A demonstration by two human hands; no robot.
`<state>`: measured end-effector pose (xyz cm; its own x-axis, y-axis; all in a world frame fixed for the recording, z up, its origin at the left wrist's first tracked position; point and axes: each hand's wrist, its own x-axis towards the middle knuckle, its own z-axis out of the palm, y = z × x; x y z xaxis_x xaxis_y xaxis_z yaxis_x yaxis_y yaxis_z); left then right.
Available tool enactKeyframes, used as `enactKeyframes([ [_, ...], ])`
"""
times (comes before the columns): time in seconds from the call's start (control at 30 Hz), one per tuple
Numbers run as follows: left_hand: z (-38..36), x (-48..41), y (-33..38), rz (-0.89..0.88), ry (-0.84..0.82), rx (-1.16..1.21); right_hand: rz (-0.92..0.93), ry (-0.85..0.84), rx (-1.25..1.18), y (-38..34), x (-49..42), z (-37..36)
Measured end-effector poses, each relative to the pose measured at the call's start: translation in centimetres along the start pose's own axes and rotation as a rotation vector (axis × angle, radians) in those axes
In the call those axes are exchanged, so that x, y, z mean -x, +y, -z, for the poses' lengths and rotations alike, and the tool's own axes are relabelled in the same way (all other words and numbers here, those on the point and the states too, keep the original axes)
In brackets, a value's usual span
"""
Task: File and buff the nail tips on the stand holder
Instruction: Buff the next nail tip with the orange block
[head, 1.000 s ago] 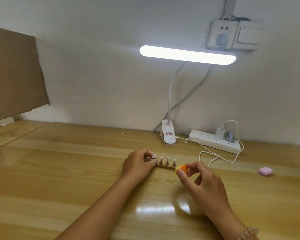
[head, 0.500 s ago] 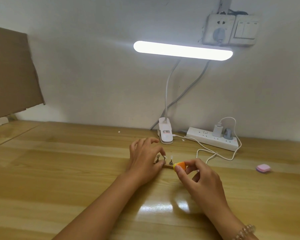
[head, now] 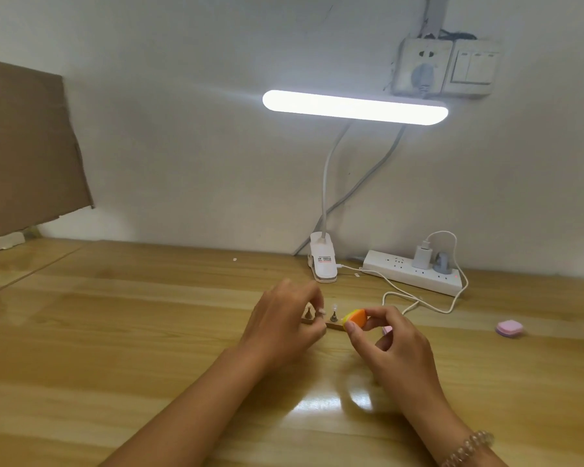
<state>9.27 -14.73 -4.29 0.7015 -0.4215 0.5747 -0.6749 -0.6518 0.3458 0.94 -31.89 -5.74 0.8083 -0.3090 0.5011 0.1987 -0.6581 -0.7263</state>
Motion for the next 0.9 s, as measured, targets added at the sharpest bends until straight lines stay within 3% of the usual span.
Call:
enactKeyframes([
  [0.13,0.1,2.0,-0.3,0.260,-0.100,0.514,0.070,-0.017,0.037,-0.6,0.4,0.0],
  [0.2,0.1,2.5,-0.4,0.319,-0.141,0.657,0.136,-0.024,0.103,-0.9,0.8,-0.1],
  [0.37,0.2,3.0,-0.4,0.254,-0.201,0.615,0.292,-0.123,0.269,-1.7,1.9,-0.2],
  [0.5,-0.1,3.4,-0.1,0.234,-0.240,0.487,0.209,-0.067,0.266,-1.6,1.4,-0.1],
  [0.63,-0.2,3.4,-0.3,0.234,-0.266,0.459,0.310,-0.169,0.292,-2.1,2.1,-0.4],
  [0.77,-0.1,3.5,-0.2,0.224,-0.286,0.460,0.176,-0.084,0.240,-1.3,1.2,-0.3],
  [0.9,0.0,3.3,-0.2,0.229,-0.266,0.495,0.251,-0.158,0.244,-1.6,1.8,-0.4],
])
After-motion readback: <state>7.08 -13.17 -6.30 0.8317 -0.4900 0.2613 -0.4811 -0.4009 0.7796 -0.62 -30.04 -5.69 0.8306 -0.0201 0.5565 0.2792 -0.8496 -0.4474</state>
